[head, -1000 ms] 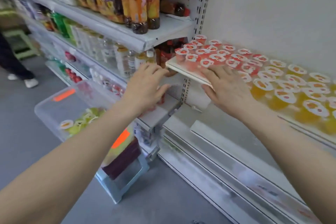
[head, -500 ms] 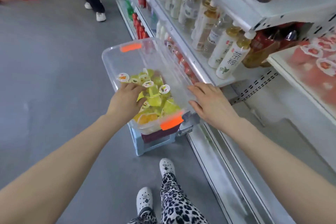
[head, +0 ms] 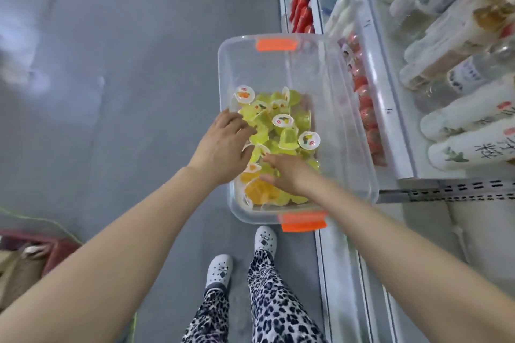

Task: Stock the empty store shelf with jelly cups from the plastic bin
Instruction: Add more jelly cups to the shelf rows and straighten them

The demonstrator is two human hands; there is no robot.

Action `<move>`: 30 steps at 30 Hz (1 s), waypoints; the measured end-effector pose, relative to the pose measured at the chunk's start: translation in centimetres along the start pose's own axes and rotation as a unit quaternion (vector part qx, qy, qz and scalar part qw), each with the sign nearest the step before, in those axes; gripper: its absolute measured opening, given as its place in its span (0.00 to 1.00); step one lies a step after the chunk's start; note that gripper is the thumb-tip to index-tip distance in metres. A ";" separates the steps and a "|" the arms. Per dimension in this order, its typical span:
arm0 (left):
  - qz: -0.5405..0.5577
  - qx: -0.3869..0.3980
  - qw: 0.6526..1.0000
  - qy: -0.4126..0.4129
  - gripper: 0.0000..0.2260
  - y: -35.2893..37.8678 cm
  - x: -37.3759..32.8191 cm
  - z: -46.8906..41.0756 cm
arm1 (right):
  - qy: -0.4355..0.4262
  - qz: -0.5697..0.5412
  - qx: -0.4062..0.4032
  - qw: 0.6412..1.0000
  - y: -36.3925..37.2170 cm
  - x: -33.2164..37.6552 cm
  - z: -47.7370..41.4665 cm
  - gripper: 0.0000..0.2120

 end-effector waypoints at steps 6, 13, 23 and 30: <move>0.004 0.004 1.000 0.004 0.15 0.4 0.3 -0.1 | 0.002 -0.126 -0.012 0.992 2.2 0.8 -3.5 0.18; -0.016 0.002 1.000 0.016 0.14 0.1 0.0 -0.2 | 0.066 -0.125 -0.093 0.985 -1.2 -1.7 -2.1 0.21; -0.164 0.232 0.951 0.125 0.18 4.9 -5.9 -2.3 | 0.046 0.073 -0.225 0.970 -6.5 -6.5 3.1 0.27; -0.146 0.447 0.870 0.147 0.24 11.0 -7.8 -1.2 | 0.039 -0.005 -0.265 0.963 -4.5 -7.8 3.0 0.27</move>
Point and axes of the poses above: each hand's wrist, its own z-axis away from the middle knuckle, its own y-axis out of the palm, x = y × z, the point moved 6 cm from there along -z, towards the middle knuckle, and after that the axes turned 10 degrees about -z, right-handed, at the moved point
